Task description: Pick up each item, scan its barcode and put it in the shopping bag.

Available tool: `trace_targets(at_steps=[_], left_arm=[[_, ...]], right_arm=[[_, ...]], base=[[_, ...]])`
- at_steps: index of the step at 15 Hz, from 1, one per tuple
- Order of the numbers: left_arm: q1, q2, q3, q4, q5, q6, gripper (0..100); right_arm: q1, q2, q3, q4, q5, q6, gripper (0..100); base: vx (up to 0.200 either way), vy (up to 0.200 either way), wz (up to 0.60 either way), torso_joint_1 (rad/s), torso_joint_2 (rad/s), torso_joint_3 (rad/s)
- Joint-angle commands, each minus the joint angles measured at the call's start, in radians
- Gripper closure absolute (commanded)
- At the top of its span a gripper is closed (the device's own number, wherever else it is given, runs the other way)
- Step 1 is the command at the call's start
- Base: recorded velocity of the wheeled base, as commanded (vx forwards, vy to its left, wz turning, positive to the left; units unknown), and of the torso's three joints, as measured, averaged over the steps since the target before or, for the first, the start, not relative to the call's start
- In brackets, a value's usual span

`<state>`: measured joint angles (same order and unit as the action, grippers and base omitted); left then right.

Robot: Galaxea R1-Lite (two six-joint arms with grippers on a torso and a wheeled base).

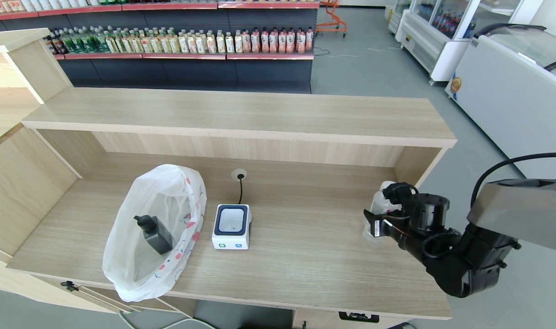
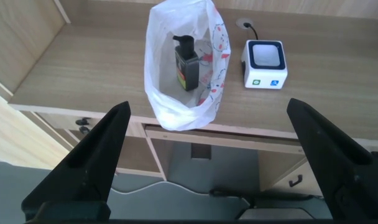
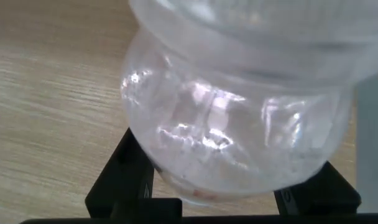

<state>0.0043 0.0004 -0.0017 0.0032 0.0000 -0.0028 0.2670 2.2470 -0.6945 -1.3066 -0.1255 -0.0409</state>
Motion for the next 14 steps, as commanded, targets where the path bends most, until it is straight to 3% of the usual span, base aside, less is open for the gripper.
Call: trace_targets(at_steps=[1,3,6,10,14], left_arm=[[0.0,0.0,0.0,0.0,0.0,0.0,0],[0.0,0.0,0.0,0.0,0.0,0.0,0],[0.0,0.0,0.0,0.0,0.0,0.0,0],[0.0,0.0,0.0,0.0,0.0,0.0,0],[0.0,0.0,0.0,0.0,0.0,0.0,0]], right_arm=[[-0.005,-0.145,0.059,0.05,0.101,0.095,100],[-0.005,-0.316,0.135,0.142,0.359,0.268,100],[0.104,-0.442,0.144,0.165,0.521,0.441,100],[0.271,-0.497,0.151,0.156,0.63,0.463,100],[0.336,-0.503,0.182,0.027,0.707,0.455,100]], base=[[0.0,0.0,0.0,0.0,0.0,0.0],[0.0,0.0,0.0,0.0,0.0,0.0],[0.0,0.0,0.0,0.0,0.0,0.0],[0.0,0.0,0.0,0.0,0.0,0.0],[0.0,0.0,0.0,0.0,0.0,0.0]])
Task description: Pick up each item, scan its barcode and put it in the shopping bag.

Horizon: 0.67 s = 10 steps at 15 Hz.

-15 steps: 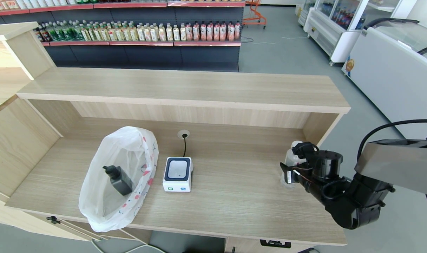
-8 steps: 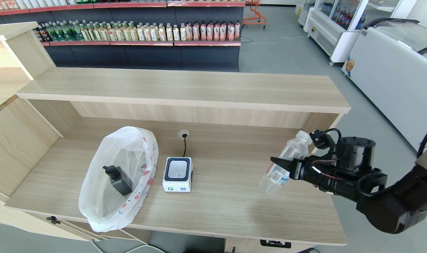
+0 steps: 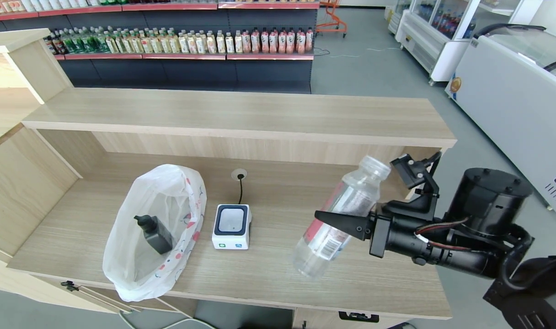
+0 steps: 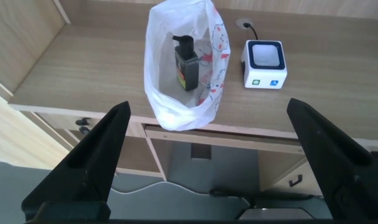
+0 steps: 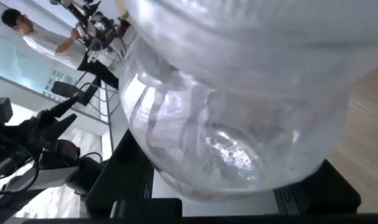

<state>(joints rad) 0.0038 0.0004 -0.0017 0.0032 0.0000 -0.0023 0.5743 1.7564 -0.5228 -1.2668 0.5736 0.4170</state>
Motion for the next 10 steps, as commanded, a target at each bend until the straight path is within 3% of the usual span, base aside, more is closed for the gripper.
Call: trace_targets(at_steps=[1,10], left_arm=[[0.001,0.0,0.0,0.0,0.0,-0.001,0],[0.001,0.0,0.0,0.0,0.0,-0.001,0]], right_arm=[[0.036,-0.012,0.01,-0.045,0.011,-0.006,100],[0.07,0.026,0.055,-0.121,0.017,-0.15,100]], base=[[0.0,0.0,0.0,0.0,0.0,0.0],[0.0,0.0,0.0,0.0,0.0,0.0]])
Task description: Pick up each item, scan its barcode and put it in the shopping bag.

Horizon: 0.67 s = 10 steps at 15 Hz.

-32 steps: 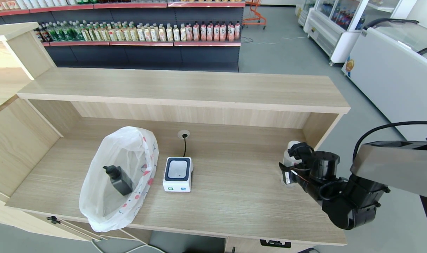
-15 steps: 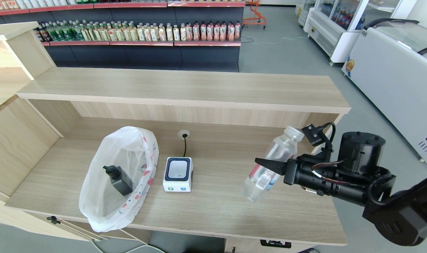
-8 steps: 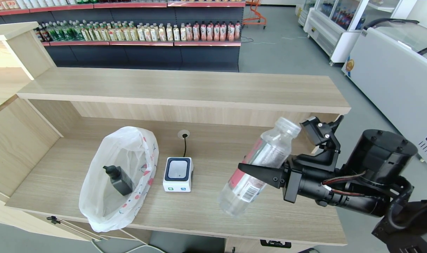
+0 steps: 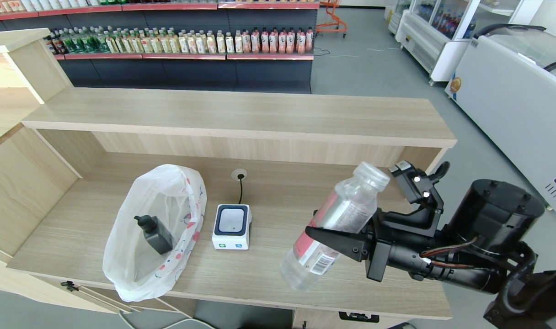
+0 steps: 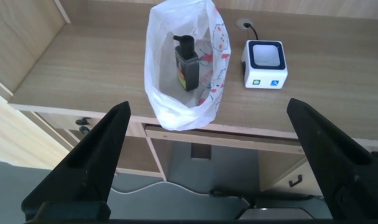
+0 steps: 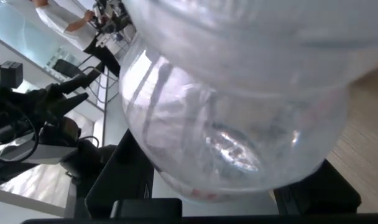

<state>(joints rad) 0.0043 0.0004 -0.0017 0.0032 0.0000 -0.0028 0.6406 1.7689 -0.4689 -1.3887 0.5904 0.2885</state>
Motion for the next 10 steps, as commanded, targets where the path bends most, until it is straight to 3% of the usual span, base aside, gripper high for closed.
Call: trace_targets(at_steps=[1,10], left_arm=[[0.0,0.0,0.0,0.0,0.0,0.0,0],[0.0,0.0,0.0,0.0,0.0,0.0,0]], right_arm=[[0.005,0.012,0.0,0.005,0.0,-0.022,100],[0.016,-0.02,0.009,0.071,-0.008,0.046,100]], base=[[0.0,0.0,0.0,0.0,0.0,0.0],[0.0,0.0,0.0,0.0,0.0,0.0]])
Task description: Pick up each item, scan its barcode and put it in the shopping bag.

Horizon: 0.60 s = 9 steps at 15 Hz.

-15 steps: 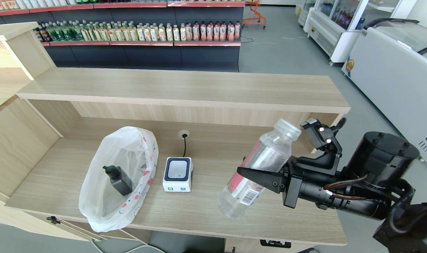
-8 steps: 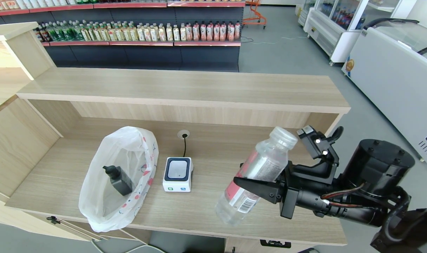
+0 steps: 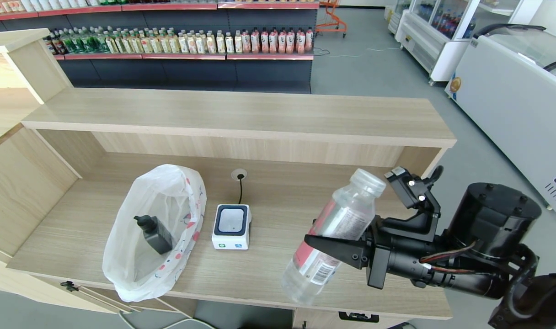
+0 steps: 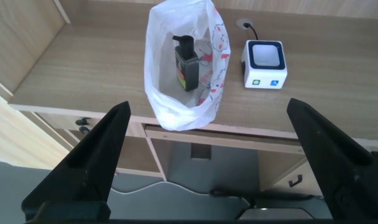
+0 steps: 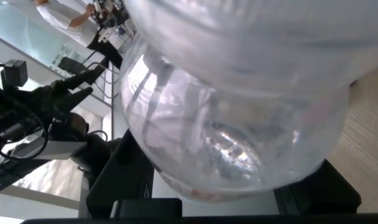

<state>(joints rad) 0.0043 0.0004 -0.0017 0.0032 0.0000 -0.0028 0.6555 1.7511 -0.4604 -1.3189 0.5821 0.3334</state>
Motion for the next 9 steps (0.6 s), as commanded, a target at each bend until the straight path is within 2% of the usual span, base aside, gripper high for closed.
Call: trace_targets(at_steps=[1,9], left_arm=[[0.0,0.0,0.0,0.0,0.0,0.0,0],[0.0,0.0,0.0,0.0,0.0,0.0,0]], right_arm=[[0.003,-0.005,0.002,0.01,0.001,0.003,100],[0.001,-0.005,0.011,0.014,-0.001,0.033,100]], base=[[0.0,0.0,0.0,0.0,0.0,0.0],[0.0,0.0,0.0,0.0,0.0,0.0]])
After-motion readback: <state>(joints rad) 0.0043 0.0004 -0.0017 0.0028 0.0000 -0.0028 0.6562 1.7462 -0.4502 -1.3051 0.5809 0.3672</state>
